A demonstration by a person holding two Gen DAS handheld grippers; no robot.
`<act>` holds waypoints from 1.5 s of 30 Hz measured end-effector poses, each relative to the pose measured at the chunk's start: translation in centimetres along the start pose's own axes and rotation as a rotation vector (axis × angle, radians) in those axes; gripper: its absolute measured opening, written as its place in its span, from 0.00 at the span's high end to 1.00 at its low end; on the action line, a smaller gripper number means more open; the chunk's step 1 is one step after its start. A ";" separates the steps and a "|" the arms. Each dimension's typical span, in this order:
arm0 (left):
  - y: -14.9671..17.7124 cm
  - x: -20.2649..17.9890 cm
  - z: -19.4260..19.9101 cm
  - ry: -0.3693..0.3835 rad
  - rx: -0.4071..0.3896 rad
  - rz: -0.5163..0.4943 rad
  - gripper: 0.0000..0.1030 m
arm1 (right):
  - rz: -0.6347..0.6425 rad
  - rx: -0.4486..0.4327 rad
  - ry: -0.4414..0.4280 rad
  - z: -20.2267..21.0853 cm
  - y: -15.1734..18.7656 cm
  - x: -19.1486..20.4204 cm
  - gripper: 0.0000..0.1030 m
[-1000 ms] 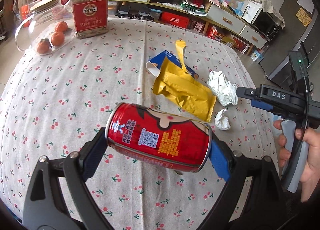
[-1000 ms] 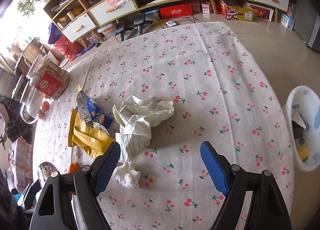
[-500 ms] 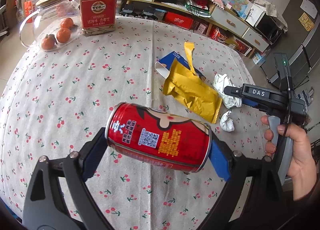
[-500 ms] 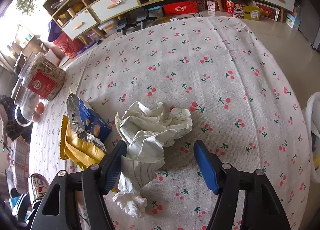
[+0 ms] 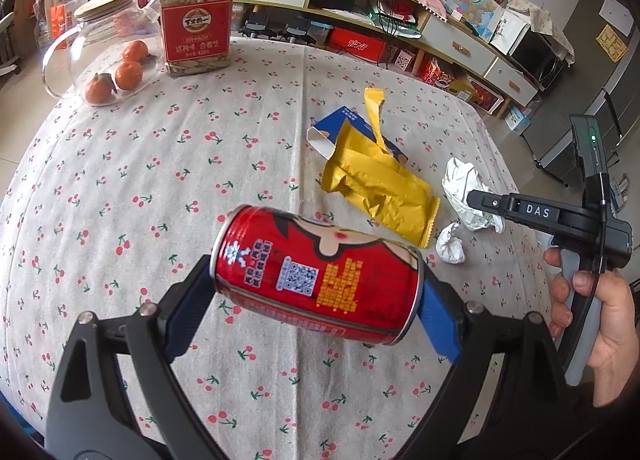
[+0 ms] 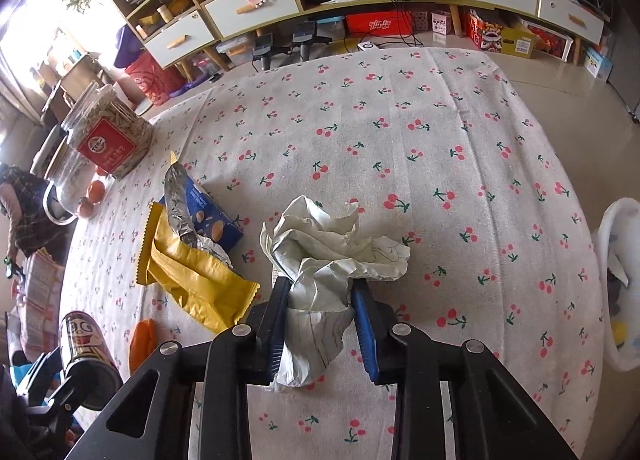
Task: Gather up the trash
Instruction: 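Grasp the crumpled white tissue with the right gripper while the left holds the red can, then carry the white tissue into the white bin and open the right gripper while the left carries the can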
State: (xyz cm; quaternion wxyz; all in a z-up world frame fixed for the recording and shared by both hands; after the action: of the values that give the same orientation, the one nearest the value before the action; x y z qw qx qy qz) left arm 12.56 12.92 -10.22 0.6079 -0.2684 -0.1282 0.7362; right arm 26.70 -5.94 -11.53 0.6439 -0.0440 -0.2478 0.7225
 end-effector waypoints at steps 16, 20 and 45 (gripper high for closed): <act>0.6 -2.2 -0.5 0.004 0.006 -0.030 0.10 | -0.031 -0.025 0.044 4.6 2.3 -5.2 0.69; 0.7 -3.2 -0.6 0.006 0.005 -0.048 0.10 | -0.049 -0.037 0.055 5.7 2.6 -6.8 0.69; 0.9 -13.5 -2.7 0.062 0.027 -0.195 0.10 | -0.314 -0.125 0.166 14.1 7.4 -24.7 0.69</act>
State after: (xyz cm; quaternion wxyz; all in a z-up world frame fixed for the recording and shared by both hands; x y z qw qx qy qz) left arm 14.88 -0.64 -9.71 0.6837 -0.2691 -0.1251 0.6667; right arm 18.72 -34.10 -8.57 0.7630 -0.1043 -0.2422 0.5902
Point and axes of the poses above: each gripper's, at about its wrist camera, not at the fingertips, and z roughly against the way its jaws point, x to its left, y to its underside, the point moved 6 cm from there along -z, roughly the way its jaws point, and after that the axes turned 1 degree about -y, right-handed, at the moved point
